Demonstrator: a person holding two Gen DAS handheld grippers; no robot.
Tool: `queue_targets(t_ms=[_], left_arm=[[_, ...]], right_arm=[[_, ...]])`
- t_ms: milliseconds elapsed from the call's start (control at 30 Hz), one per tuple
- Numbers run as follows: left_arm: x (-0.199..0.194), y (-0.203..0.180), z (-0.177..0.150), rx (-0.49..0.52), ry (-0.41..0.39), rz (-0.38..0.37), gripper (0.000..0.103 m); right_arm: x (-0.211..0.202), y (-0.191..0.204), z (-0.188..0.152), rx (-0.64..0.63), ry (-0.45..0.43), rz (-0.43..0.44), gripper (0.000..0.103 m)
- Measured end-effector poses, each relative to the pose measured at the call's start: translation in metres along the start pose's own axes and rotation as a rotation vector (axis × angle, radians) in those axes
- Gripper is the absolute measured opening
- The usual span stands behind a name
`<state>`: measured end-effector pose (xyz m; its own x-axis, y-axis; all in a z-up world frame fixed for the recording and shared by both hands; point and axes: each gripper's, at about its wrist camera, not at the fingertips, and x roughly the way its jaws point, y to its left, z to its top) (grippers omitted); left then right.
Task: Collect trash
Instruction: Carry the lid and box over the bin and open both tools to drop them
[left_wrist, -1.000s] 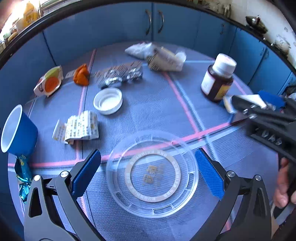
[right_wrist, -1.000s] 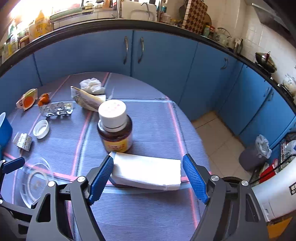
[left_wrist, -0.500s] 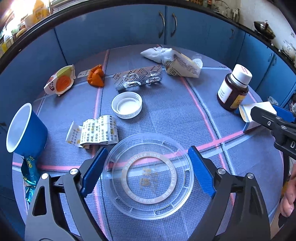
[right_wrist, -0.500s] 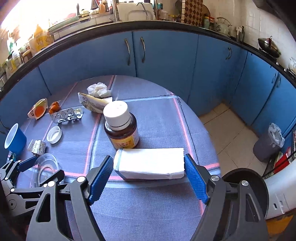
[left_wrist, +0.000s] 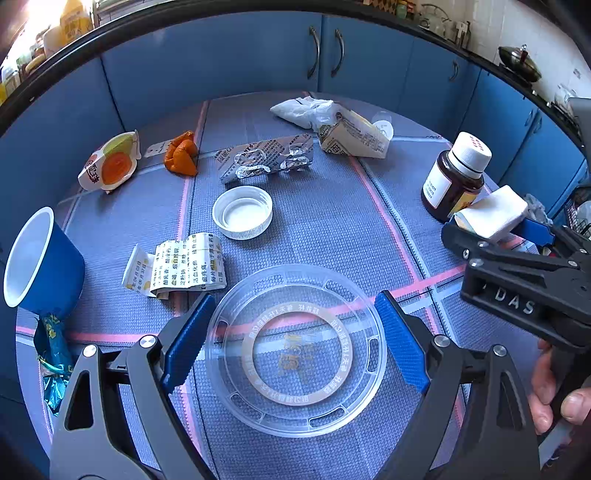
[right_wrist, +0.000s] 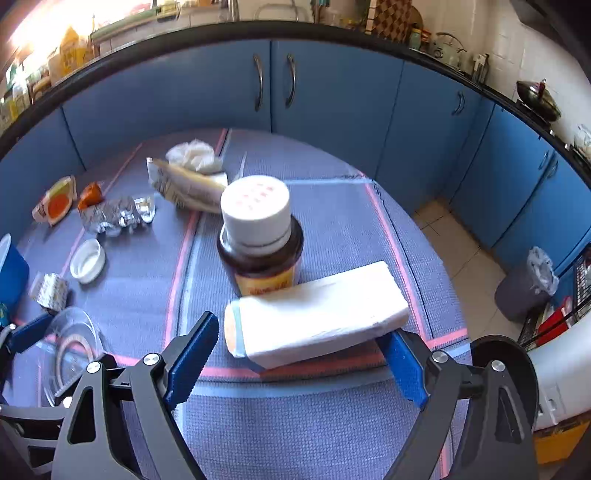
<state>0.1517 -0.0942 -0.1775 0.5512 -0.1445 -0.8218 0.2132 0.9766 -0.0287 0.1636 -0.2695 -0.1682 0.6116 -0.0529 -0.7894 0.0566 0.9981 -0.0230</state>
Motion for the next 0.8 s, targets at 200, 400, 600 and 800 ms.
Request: queue_targets(t_ms=[200, 400, 600, 800], left_arm=[[0.002, 0.001, 0.002, -0.001, 0.001, -0.006, 0.086], [-0.007, 0.001, 0.004, -0.011, -0.024, 0.001, 0.086], [-0.024, -0.008, 0.011, -0.001, -0.063, -0.005, 0.086], [-0.042, -0.027, 0.018, 0.029, -0.106, -0.014, 0.086]], right_arm=[[-0.01, -0.011, -0.002, -0.008, -0.028, 0.007, 0.067], [-0.034, -0.017, -0.008, -0.008, -0.052, 0.008, 0.067], [-0.059, -0.025, -0.015, -0.007, -0.082, -0.002, 0.067], [-0.077, -0.04, -0.02, 0.014, -0.106, -0.019, 0.067]])
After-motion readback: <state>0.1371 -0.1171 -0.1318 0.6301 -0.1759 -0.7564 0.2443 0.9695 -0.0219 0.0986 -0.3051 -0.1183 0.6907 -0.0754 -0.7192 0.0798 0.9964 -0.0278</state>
